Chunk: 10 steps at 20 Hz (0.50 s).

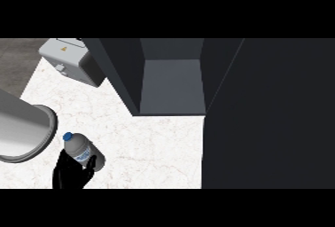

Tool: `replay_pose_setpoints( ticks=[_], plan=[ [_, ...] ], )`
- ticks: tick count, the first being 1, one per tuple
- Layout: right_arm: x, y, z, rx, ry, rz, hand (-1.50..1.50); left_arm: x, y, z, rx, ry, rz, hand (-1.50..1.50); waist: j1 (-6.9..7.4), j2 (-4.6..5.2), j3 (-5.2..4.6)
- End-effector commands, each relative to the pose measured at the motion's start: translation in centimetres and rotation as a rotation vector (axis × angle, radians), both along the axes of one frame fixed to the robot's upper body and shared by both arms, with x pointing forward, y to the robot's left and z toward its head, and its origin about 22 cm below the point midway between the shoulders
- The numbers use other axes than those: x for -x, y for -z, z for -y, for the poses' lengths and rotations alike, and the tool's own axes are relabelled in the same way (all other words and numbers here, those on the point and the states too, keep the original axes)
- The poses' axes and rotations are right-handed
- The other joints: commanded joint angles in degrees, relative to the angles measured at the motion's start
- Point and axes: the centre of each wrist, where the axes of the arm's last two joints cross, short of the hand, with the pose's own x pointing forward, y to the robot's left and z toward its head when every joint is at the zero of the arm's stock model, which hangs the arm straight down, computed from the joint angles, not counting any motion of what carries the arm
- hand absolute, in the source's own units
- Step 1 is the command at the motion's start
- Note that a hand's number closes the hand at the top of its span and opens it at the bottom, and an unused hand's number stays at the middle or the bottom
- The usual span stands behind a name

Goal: Pick up the bottled water, place it into the cabinet and close the cabinet

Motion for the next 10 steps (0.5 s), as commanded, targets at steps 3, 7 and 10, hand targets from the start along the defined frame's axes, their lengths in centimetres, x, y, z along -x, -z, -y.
replay_pose_setpoints(
  ticks=[3,7,10],
  plan=[
    [-0.5,-2.6,0.3,0.007,-0.029,0.069,-1.50,-1.6,-0.6,1.1,0.049,0.002,0.106,1.50,0.35,-0.01,0.05],
    [-1.3,-2.7,-1.0,-0.023,-0.024,0.081,-1.50,-1.1,-0.6,1.4,-0.002,-0.005,0.140,1.50,0.98,0.10,0.05],
    [-0.5,-2.4,-0.6,-0.027,-0.008,0.072,-1.50,-2.0,-2.0,0.9,-0.021,-0.063,0.201,1.50,0.63,-0.09,0.08]
  ],
)
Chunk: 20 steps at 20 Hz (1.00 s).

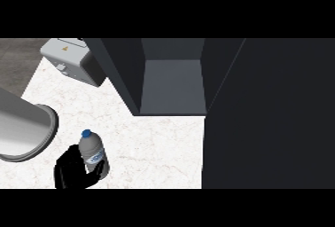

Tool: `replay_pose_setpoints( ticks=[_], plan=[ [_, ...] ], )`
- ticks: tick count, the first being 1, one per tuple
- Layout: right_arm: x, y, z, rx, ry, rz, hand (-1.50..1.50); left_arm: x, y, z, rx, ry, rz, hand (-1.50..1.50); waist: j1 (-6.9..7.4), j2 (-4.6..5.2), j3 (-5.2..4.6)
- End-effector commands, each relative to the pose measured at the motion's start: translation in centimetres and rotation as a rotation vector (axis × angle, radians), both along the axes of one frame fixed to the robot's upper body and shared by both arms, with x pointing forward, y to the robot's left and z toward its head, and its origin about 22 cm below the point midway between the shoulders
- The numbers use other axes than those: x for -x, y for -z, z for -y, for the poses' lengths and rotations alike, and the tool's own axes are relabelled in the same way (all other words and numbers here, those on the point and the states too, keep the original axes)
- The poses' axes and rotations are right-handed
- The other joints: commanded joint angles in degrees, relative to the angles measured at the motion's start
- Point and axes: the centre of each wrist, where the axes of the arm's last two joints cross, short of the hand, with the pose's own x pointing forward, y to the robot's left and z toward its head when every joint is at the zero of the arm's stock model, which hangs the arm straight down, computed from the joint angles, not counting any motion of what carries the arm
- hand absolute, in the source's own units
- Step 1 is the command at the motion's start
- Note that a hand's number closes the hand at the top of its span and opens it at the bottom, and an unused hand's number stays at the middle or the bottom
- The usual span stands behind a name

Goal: Pick up the bottled water, place it into the cabinet and close the cabinet

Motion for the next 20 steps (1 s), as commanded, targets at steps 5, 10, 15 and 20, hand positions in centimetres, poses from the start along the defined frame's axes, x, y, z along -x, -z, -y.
replay_pose_setpoints(
  ticks=[5,10,15,20],
  plan=[
    [-0.1,-3.3,-0.2,0.004,-0.030,0.073,-1.50,-2.7,-1.7,3.4,-0.055,0.152,0.005,1.50,-0.20,0.03,0.04],
    [-0.3,-3.6,-1.0,0.003,-0.019,0.081,-1.50,-5.3,-3.6,5.0,-0.056,0.229,-0.018,1.50,-0.05,-0.01,0.03],
    [-0.3,-4.1,-0.7,0.018,-0.042,0.084,-1.50,-7.7,-7.9,7.2,-0.106,0.300,0.040,1.50,0.00,-0.16,0.06],
    [-1.0,-2.4,-0.6,0.006,-0.012,0.066,-1.50,-7.4,-12.7,10.5,-0.113,0.374,0.062,1.50,0.52,-0.23,0.10]
  ],
)
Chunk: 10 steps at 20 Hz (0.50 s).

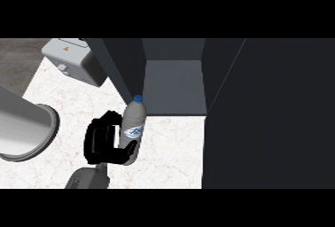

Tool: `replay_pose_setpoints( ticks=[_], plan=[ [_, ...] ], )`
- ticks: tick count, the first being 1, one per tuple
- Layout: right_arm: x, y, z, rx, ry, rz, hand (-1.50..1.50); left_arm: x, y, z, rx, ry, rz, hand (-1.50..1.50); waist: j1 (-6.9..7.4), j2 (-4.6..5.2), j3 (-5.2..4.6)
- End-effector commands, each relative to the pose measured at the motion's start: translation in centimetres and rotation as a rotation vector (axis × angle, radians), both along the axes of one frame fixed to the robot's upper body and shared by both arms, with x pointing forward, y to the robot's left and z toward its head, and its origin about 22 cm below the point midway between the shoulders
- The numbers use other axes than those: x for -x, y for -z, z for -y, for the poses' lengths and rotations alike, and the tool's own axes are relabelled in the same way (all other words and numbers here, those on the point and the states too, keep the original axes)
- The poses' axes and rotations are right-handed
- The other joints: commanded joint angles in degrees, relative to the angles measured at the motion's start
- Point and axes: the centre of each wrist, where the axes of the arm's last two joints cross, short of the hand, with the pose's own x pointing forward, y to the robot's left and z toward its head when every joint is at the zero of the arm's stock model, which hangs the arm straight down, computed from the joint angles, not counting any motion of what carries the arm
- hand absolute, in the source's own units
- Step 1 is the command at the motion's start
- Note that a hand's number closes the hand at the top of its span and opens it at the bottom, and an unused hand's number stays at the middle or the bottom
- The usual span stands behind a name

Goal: Pick up the bottled water, place it into the cabinet and close the cabinet

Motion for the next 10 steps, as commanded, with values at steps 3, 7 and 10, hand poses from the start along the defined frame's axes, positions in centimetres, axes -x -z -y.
replay_pose_setpoints(
  ticks=[3,7,10],
  plan=[
    [-1.3,-2.4,-0.8,0.009,-0.006,0.068,-1.50,-0.2,-5.6,4.7,0.012,0.076,0.054,1.50,0.27,0.13,0.00],
    [-0.8,-2.6,-0.9,0.014,-0.030,0.069,-1.50,0.9,-9.4,8.4,-0.026,0.138,0.051,1.50,-0.46,-0.06,0.01],
    [-1.6,-2.9,-1.3,-0.015,-0.029,0.077,-1.50,0.9,-12.9,10.1,-0.056,0.145,0.051,1.50,0.15,0.12,0.02]
  ],
)
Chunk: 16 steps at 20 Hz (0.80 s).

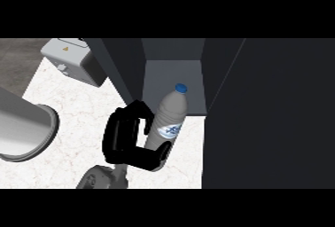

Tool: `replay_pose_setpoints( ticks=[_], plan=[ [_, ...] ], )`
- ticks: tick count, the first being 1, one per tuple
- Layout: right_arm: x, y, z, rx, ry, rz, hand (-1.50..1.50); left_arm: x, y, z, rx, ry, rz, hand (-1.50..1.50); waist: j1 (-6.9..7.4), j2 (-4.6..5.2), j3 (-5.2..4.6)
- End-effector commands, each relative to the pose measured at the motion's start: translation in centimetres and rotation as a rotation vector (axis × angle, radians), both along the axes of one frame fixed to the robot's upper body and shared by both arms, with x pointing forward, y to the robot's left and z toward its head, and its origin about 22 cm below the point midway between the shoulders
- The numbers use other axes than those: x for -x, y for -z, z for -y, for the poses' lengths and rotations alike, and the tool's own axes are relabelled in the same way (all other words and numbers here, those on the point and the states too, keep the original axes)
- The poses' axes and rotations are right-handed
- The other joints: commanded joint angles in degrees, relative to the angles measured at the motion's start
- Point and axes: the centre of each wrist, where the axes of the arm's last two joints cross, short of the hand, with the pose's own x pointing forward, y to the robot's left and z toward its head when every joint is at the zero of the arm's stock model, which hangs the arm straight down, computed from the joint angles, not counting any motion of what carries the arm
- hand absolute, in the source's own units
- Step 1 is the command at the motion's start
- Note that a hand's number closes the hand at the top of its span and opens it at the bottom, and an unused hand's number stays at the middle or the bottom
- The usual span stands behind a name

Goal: Pick up the bottled water, place it into the cabinet and close the cabinet

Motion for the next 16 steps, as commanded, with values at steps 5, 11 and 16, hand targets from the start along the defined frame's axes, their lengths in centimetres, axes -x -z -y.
replay_pose_setpoints(
  ticks=[5,11,16],
  plan=[
    [0.0,-1.3,0.3,0.000,-0.016,0.057,-1.50,0.9,-5.0,6.3,-0.052,-0.013,-0.014,1.50,-1.09,0.05,0.02],
    [-0.8,-2.7,0.5,0.015,-0.023,0.072,-1.50,-3.4,-8.5,7.9,-0.076,-0.089,0.003,1.50,-1.19,0.34,-0.01],
    [-1.5,-2.1,0.3,0.023,-0.017,0.071,-1.50,-3.8,-8.8,9.7,-0.129,-0.155,0.017,1.50,-0.98,0.30,-0.01]
  ],
)
